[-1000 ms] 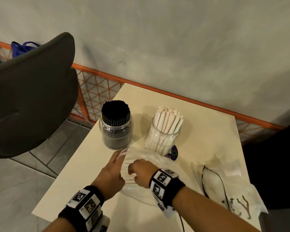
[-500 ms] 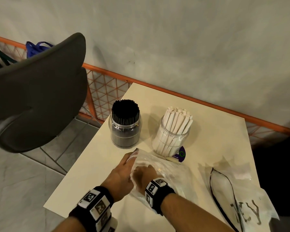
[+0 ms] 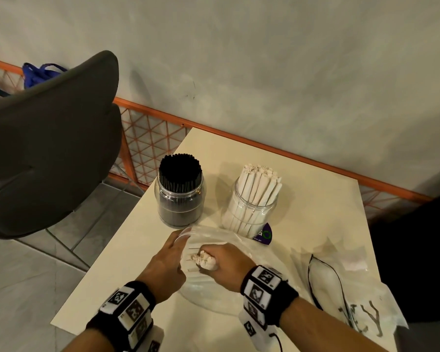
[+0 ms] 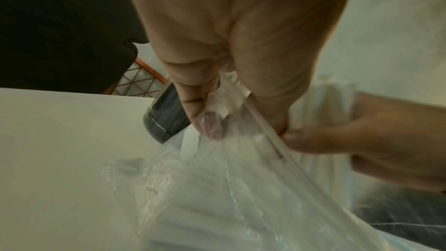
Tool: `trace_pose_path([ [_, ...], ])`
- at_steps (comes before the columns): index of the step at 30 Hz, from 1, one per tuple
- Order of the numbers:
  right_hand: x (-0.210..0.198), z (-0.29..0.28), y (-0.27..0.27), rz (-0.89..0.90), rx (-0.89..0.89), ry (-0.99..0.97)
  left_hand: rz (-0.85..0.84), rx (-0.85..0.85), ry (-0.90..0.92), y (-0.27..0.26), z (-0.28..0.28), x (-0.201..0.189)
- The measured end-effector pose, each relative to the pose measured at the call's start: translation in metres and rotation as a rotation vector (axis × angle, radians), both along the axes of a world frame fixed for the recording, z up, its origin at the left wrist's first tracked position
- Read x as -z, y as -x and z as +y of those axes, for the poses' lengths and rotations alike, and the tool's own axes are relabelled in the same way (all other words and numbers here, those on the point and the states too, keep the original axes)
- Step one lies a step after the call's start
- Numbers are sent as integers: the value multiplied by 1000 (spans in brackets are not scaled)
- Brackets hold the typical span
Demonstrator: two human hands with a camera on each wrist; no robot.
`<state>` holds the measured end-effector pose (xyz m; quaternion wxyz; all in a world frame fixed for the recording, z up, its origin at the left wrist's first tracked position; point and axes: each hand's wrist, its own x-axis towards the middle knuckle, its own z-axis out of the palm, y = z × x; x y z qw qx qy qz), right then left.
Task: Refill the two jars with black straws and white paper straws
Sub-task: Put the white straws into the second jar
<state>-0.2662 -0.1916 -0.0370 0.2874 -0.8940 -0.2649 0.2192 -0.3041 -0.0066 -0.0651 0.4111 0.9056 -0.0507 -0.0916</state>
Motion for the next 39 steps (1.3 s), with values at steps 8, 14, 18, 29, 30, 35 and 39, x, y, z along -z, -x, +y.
trace_pose_path([
  [8, -102, -7, 20, 162, 220, -720, 3, -10, -51, -9, -1, -2],
  [14, -185, -31, -27, -22, 365, -1231, -35, 29, -27, -7, -4, -1],
  [18, -197, -57, -77, -142, 473, -1224, -63, 24, -39, -7, -7, 1],
  [29, -137, -68, -151, -43, 610, -981, -145, 36, -32, -3, -5, 7],
  [30, -132, -68, -154, -22, 602, -969, -144, 33, -35, -3, -4, 7],
  [35, -96, -66, -155, 71, 674, -902, -116, 38, -16, -5, -6, 1],
  [39, -77, -68, -152, 30, 713, -768, -116, 47, -5, -5, -5, -1],
])
